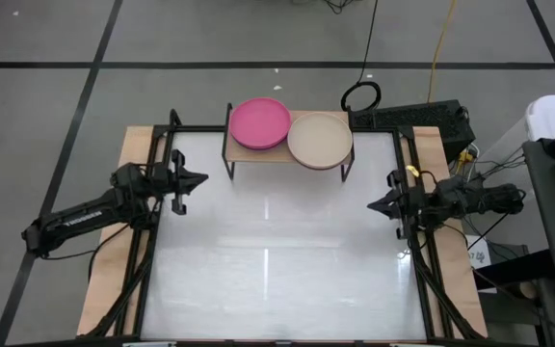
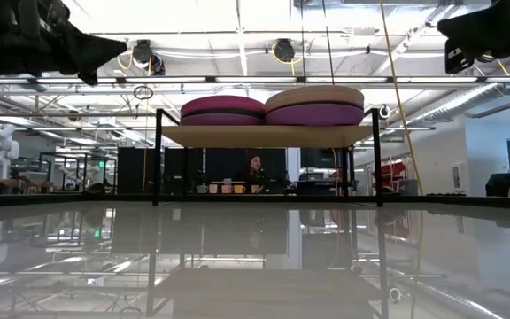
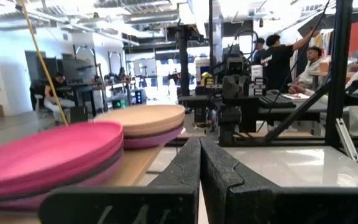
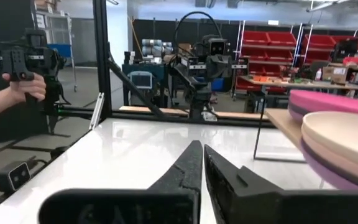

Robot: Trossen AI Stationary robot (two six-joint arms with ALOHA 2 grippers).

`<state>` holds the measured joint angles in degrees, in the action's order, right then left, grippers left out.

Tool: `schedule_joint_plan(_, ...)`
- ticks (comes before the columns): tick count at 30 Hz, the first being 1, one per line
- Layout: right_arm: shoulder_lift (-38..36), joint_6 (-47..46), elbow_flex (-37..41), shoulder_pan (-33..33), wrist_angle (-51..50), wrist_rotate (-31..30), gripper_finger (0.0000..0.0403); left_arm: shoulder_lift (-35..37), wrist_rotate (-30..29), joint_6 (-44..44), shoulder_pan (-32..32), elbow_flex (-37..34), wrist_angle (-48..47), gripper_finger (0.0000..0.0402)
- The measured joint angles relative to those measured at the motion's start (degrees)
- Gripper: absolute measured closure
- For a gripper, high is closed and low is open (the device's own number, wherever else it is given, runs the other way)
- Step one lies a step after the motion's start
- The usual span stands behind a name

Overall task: Place and stack plates onto a shelf
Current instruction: Return to Home Position

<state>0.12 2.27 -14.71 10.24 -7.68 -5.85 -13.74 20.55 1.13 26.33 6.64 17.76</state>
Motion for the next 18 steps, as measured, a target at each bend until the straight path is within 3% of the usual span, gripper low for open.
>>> schedule_joint_plan(8,-0.02,-0.99,2.26,0.00,0.26,0.02,0.0402,-0.02,-0.10,-2.48,0.00,-6.08,6.22,0.0398)
schedule_joint_plan(18,-0.02,-0.02,4.10,0.00,1.87,-0.07,0.0402,-0.09,-0.08,-3.58,0.00,-6.11,5.28,0.0398)
